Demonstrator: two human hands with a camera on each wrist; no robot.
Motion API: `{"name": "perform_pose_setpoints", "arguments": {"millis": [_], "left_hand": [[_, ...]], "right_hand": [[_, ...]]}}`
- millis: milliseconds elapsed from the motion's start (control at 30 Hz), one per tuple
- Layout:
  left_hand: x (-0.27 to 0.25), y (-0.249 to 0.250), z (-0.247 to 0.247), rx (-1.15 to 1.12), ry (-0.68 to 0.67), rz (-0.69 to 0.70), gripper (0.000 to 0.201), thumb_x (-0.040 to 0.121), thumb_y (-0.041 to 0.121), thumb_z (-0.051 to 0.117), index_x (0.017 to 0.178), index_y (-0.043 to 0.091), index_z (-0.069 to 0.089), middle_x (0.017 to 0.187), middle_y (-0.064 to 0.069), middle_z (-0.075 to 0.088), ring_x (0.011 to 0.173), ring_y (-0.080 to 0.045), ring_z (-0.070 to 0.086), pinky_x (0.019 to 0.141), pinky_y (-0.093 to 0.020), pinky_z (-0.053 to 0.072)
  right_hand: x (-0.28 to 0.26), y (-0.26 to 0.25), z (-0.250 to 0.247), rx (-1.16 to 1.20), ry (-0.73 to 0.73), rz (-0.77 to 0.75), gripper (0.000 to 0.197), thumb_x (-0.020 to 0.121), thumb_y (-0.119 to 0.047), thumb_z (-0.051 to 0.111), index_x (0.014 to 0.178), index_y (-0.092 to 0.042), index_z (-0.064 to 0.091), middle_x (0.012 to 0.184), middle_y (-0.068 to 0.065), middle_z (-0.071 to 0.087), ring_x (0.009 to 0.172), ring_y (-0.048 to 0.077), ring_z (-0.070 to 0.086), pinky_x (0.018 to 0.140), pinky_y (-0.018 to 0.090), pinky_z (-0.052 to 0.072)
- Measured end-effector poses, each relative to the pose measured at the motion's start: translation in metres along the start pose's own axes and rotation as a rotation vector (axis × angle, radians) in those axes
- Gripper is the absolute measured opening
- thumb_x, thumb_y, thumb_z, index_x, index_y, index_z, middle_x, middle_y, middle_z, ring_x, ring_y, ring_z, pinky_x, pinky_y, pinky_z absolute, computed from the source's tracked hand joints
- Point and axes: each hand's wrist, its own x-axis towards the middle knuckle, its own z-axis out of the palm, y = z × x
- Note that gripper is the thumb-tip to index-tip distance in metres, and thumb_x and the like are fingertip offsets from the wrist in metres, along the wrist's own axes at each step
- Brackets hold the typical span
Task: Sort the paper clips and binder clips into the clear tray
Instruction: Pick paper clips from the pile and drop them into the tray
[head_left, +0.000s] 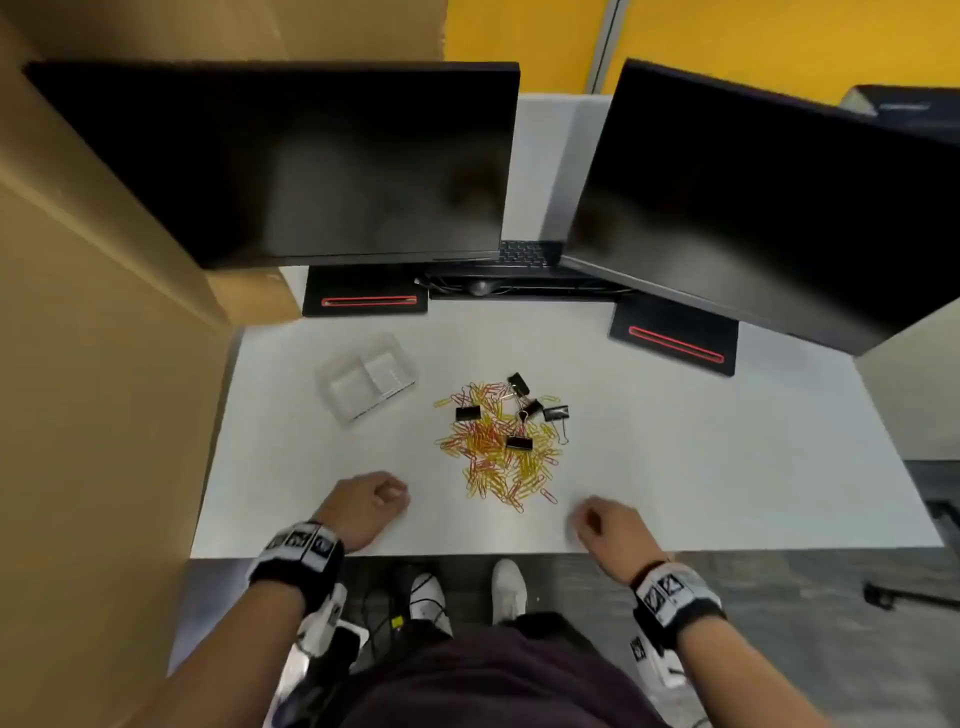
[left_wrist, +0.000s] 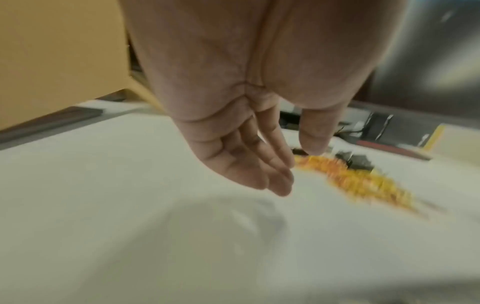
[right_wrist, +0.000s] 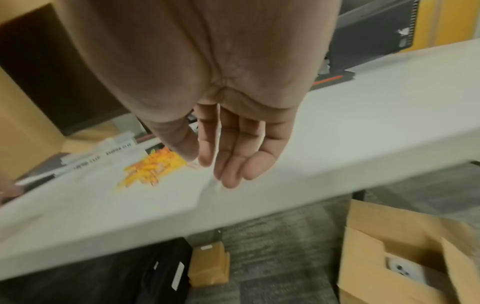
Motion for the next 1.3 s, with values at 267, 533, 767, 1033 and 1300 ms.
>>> {"name": "perform_pose_setpoints", "arguments": {"millis": [267, 533, 767, 1033, 1300], "left_hand": [[0.064, 0.054, 0.045, 0.121, 0.026, 0.199, 0.034, 0.083, 0.037, 0.070, 0.114, 0.025, 0.065, 0.108, 0.003, 0.056, 0.092, -0.011, 0.055, 0.091, -0.033, 0.049], [0.087, 0.057, 0.074, 0.179, 0.012, 0.173, 0.075, 0.068, 0.049, 0.081, 0.133, 0.024, 0.055, 0.130, -0.001, 0.047, 0.115, -0.019, 0.053, 0.097, -0.036, 0.047], [0.092, 0.061, 0.085, 0.240, 0.087, 0.145, 0.036, 0.085, 0.037, 0.068, 0.118, 0.022, 0.066, 0.129, -0.004, 0.055, 0.117, -0.026, 0.054, 0.099, -0.037, 0.044], [0.095, 0.060, 0.077, 0.092, 0.120, 0.161, 0.016, 0.088, 0.024, 0.068, 0.101, 0.018, 0.075, 0.102, -0.003, 0.067, 0.090, -0.018, 0.063, 0.078, -0.022, 0.044], [0.085, 0.047, 0.065, -0.104, 0.142, 0.096, 0.018, 0.083, 0.025, 0.075, 0.099, 0.017, 0.077, 0.101, 0.000, 0.072, 0.083, -0.006, 0.060, 0.071, 0.004, 0.035]], "right_hand": [[0.067, -0.029, 0.010, 0.029, 0.019, -0.027, 0.056, 0.081, -0.037, 0.072, 0.127, -0.011, 0.055, 0.123, 0.008, 0.050, 0.108, 0.024, 0.053, 0.094, 0.035, 0.048], [0.091, -0.040, 0.023, -0.103, 0.013, -0.035, 0.060, 0.069, -0.033, 0.083, 0.119, -0.009, 0.060, 0.120, 0.016, 0.050, 0.106, 0.034, 0.051, 0.092, 0.044, 0.048], [0.097, -0.049, 0.026, -0.110, 0.041, -0.106, 0.013, 0.087, -0.017, 0.064, 0.096, -0.008, 0.068, 0.096, 0.009, 0.055, 0.080, 0.029, 0.060, 0.075, 0.037, 0.053], [0.096, -0.042, 0.019, 0.028, 0.096, -0.075, 0.010, 0.083, -0.009, 0.066, 0.087, -0.008, 0.075, 0.087, 0.010, 0.069, 0.078, 0.028, 0.065, 0.074, 0.034, 0.054], [0.084, -0.028, 0.005, 0.396, 0.067, 0.078, 0.015, 0.078, -0.021, 0.079, 0.090, -0.011, 0.076, 0.076, 0.003, 0.074, 0.067, 0.016, 0.071, 0.071, 0.030, 0.060]]}}
